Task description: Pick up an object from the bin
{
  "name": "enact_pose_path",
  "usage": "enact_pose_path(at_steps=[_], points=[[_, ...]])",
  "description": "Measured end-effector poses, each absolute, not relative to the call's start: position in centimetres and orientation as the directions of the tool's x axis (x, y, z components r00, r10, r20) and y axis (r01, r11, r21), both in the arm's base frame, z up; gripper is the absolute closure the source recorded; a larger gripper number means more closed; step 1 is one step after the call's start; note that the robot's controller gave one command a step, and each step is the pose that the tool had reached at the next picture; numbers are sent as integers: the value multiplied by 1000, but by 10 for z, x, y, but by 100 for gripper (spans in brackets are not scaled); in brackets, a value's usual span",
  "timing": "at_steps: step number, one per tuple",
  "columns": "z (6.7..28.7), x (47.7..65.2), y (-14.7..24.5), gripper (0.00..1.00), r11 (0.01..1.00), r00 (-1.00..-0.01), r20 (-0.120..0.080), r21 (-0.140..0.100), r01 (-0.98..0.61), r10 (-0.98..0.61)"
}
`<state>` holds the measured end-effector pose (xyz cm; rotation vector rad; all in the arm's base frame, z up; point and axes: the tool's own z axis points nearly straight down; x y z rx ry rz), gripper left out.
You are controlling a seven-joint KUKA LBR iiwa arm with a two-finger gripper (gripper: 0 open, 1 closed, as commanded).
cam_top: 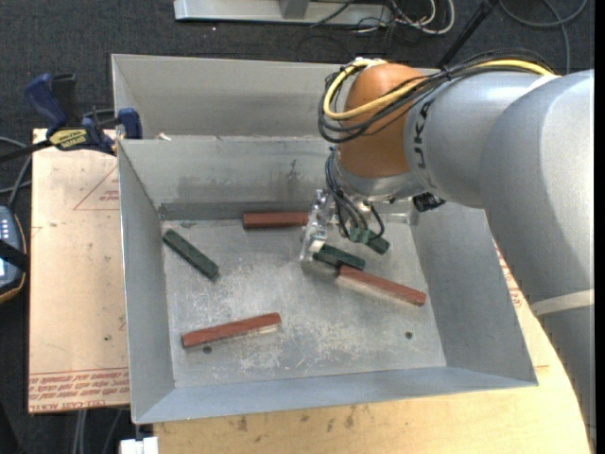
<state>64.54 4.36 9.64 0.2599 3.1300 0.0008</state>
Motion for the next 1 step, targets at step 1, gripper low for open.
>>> enact_pose_path(at_steps=[1], points=[[116,646,44,100,986,-986,2,0,165,165]])
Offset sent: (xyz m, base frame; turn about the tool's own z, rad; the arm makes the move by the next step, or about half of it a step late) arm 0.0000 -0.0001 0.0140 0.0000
